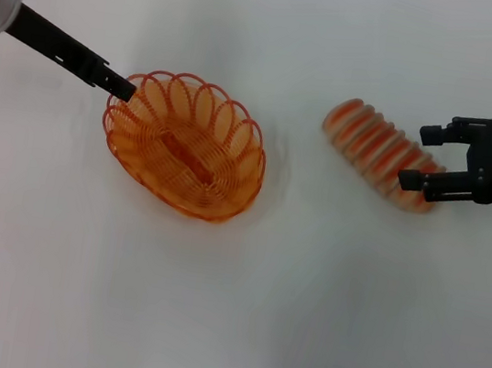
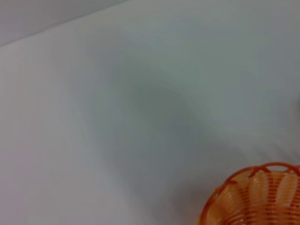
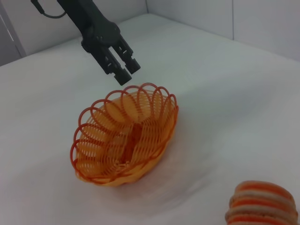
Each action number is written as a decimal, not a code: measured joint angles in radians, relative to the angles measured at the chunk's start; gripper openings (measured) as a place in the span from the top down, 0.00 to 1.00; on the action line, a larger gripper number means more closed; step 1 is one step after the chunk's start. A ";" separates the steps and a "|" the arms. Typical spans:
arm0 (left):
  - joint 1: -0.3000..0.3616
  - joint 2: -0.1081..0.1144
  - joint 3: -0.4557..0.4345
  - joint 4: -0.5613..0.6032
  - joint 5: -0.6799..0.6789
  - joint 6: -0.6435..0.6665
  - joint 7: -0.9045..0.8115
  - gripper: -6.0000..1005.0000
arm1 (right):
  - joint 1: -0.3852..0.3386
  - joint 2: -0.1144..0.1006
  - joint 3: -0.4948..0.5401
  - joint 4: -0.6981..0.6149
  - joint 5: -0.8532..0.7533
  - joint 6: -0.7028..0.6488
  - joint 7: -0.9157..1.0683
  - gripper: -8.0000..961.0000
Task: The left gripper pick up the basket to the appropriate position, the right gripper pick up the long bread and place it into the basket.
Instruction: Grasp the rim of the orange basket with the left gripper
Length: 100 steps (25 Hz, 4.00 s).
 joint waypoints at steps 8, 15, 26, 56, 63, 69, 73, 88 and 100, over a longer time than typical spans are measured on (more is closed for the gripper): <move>-0.017 -0.012 0.050 -0.011 0.006 -0.025 0.002 0.35 | 0.007 0.000 0.000 0.000 -0.001 0.001 0.000 0.13; -0.016 -0.024 0.096 -0.058 0.031 -0.092 0.001 0.35 | 0.007 0.000 0.000 0.000 -0.002 0.003 0.000 0.13; -0.011 -0.031 0.130 -0.081 0.035 -0.136 0.004 0.35 | 0.007 0.000 0.000 0.000 -0.002 -0.001 0.000 0.13; -0.016 -0.042 0.137 -0.093 0.077 -0.178 0.002 0.75 | 0.019 -0.011 -0.002 0.000 -0.002 -0.001 0.029 0.13; -0.018 -0.042 0.137 -0.097 0.081 -0.190 0.002 0.82 | 0.023 -0.012 -0.011 0.000 -0.002 -0.002 0.043 0.14; -0.021 -0.041 0.144 -0.093 0.095 -0.170 -0.025 0.83 | 0.032 -0.012 -0.011 0.000 -0.002 -0.003 0.043 0.14; -0.030 -0.037 0.138 -0.088 0.099 -0.134 -0.059 0.85 | 0.033 -0.013 -0.011 0.000 -0.002 -0.003 0.043 0.14; -0.045 -0.031 0.113 -0.029 0.098 -0.061 -0.172 0.89 | 0.033 -0.014 -0.009 0.000 0.000 -0.002 0.043 0.14; -0.051 -0.006 -0.017 -0.030 0.090 -0.007 -0.236 0.90 | 0.048 -0.015 -0.008 0.000 0.003 0.000 0.043 0.14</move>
